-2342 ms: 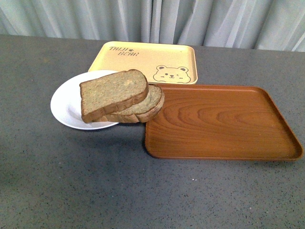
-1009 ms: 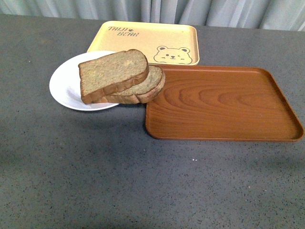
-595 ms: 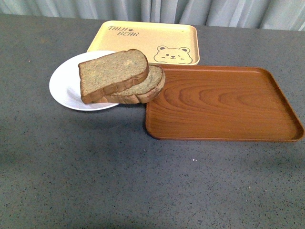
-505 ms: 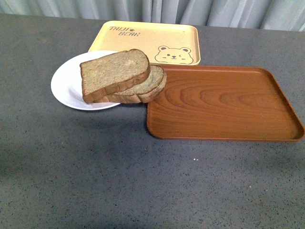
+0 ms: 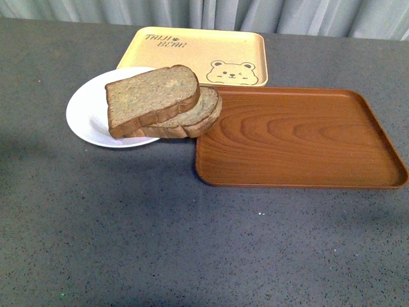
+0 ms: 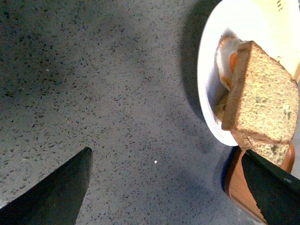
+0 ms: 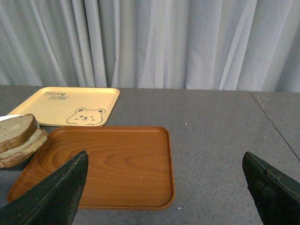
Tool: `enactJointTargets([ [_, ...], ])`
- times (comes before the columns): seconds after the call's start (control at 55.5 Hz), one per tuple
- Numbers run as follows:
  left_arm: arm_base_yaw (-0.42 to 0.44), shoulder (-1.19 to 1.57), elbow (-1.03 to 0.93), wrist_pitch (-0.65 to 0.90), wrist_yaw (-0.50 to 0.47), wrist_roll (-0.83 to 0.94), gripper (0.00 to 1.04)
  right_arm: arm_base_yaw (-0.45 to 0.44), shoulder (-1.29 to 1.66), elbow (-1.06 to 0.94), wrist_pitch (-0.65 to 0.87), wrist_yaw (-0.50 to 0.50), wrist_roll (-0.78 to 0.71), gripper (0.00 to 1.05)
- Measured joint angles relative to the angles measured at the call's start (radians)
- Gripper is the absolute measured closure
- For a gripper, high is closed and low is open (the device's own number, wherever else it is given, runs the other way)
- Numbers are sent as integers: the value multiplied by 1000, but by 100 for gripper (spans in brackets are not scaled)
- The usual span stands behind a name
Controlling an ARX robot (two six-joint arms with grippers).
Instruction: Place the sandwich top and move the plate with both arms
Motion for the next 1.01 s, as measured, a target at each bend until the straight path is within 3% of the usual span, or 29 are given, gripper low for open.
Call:
enactJointTargets([
  [0.414, -58, 258, 54, 153, -14, -69, 9, 0, 0, 0, 0, 0, 0, 9],
  [1.009, -133, 387, 185, 256, 2, -269, 9, 0, 0, 0, 0, 0, 0, 9],
])
